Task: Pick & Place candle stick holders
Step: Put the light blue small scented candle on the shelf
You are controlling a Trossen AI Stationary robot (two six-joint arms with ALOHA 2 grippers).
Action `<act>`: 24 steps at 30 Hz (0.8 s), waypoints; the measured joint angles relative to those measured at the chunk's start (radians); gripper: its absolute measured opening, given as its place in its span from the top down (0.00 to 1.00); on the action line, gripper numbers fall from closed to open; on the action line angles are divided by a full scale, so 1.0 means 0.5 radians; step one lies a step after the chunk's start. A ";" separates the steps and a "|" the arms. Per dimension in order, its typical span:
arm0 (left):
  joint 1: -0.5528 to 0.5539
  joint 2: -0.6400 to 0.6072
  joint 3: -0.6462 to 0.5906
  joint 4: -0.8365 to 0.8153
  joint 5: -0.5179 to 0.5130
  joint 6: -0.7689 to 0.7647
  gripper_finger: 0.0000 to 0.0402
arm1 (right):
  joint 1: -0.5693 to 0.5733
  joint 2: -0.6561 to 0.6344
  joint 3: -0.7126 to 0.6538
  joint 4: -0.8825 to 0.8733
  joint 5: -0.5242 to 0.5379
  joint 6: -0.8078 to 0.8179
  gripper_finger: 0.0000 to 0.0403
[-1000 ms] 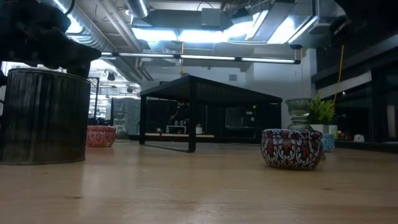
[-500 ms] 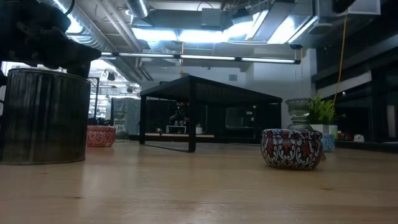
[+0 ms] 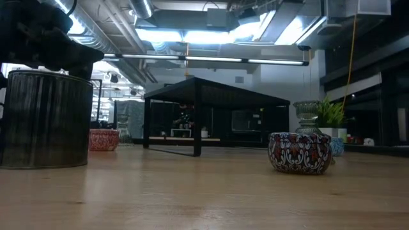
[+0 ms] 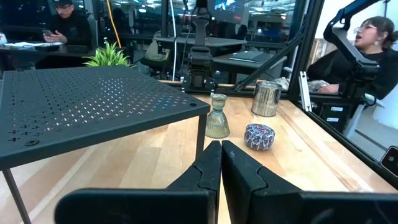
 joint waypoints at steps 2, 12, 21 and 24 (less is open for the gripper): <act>0.000 0.000 0.000 0.000 0.001 0.000 0.98 | 0.000 0.065 0.088 -0.022 0.000 -0.007 0.96; 0.000 0.000 0.000 0.000 0.001 0.000 0.98 | 0.000 0.334 0.377 -0.075 0.005 -0.037 0.96; 0.000 0.000 0.000 -0.001 0.000 0.000 0.98 | 0.000 0.446 0.396 -0.094 0.005 -0.037 0.96; -0.001 0.000 0.000 -0.001 0.000 0.000 0.98 | 0.000 0.477 0.398 -0.147 0.005 -0.037 0.96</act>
